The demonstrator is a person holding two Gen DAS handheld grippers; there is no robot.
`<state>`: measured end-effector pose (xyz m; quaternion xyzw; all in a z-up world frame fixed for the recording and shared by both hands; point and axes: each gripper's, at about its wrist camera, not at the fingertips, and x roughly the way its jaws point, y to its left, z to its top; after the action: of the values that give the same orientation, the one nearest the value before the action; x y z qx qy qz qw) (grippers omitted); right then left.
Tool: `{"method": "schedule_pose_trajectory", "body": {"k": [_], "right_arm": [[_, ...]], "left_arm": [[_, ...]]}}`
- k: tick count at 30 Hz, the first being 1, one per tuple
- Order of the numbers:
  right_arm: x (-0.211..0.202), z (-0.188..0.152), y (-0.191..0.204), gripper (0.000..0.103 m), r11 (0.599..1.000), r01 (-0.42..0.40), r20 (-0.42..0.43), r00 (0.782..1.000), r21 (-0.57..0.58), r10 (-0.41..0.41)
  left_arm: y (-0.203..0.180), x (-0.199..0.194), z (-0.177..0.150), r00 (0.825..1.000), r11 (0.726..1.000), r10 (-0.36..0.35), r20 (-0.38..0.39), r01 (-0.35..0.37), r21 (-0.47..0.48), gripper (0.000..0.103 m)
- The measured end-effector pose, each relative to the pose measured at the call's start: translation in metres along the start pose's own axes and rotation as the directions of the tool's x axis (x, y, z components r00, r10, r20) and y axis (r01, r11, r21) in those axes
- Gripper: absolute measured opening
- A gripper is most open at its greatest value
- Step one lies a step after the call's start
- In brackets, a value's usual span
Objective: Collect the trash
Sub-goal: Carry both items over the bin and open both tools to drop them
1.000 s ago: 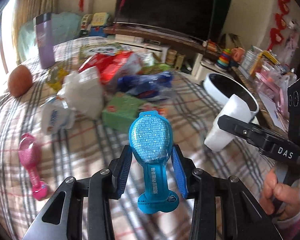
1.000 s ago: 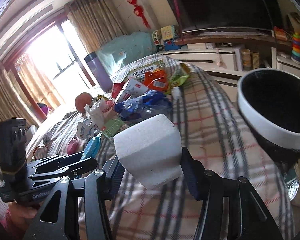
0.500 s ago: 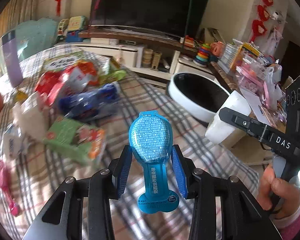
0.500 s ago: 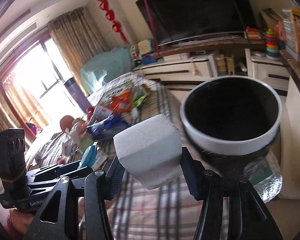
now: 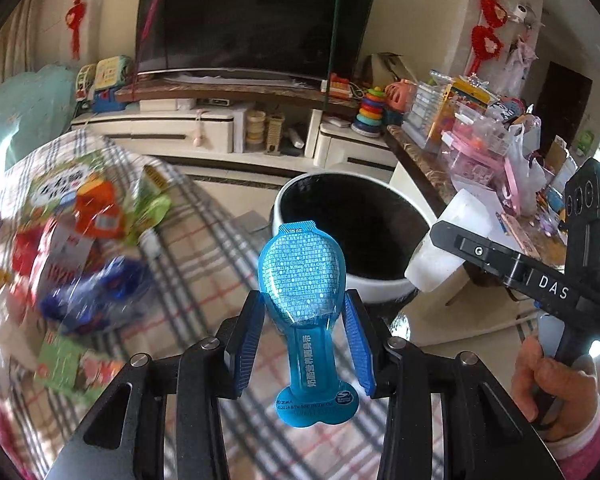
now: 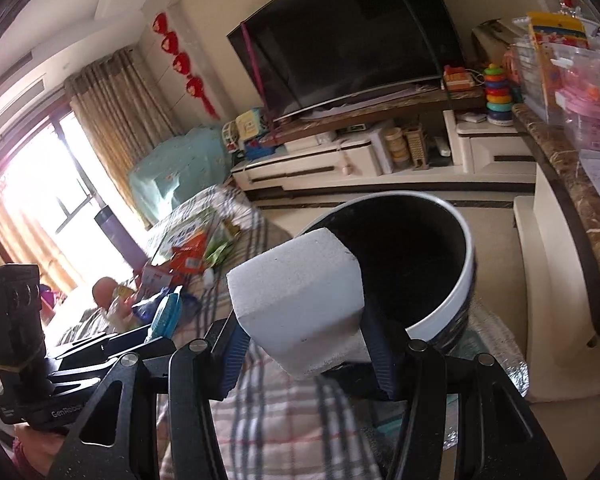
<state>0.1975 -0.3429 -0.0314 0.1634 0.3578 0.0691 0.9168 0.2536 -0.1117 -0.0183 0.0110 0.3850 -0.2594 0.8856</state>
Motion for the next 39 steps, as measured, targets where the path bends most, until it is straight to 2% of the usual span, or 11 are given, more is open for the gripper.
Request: {"method": "schedule_pose_trajectory", "body": {"k": [8, 25, 32, 39], "right_arm": [[0.008, 0.021, -0.026, 0.054, 1.000, 0.030, 0.005, 1.000, 0.008, -0.030], [0.050, 0.037, -0.073, 0.057, 0.996, 0.036, -0.094, 0.995, 0.078, -0.028], [0.052, 0.042, -0.082, 0.076, 0.992, 0.020, -0.102, 0.995, 0.121, -0.007], [0.047, 0.042, -0.077, 0.076, 0.992, 0.011, -0.086, 0.996, 0.124, -0.001]], "left_arm": [[-0.009, 0.035, 0.030, 1.000, 1.000, -0.010, -0.007, 0.010, 0.026, 0.039], [-0.019, 0.101, 0.071, 0.997, 0.999, -0.007, -0.074, 0.011, 0.046, 0.040], [-0.023, 0.113, 0.077, 0.996, 0.999, 0.018, -0.084, -0.014, 0.048, 0.046], [-0.017, 0.096, 0.059, 0.997, 0.999, 0.039, -0.061, -0.038, 0.017, 0.056]]}}
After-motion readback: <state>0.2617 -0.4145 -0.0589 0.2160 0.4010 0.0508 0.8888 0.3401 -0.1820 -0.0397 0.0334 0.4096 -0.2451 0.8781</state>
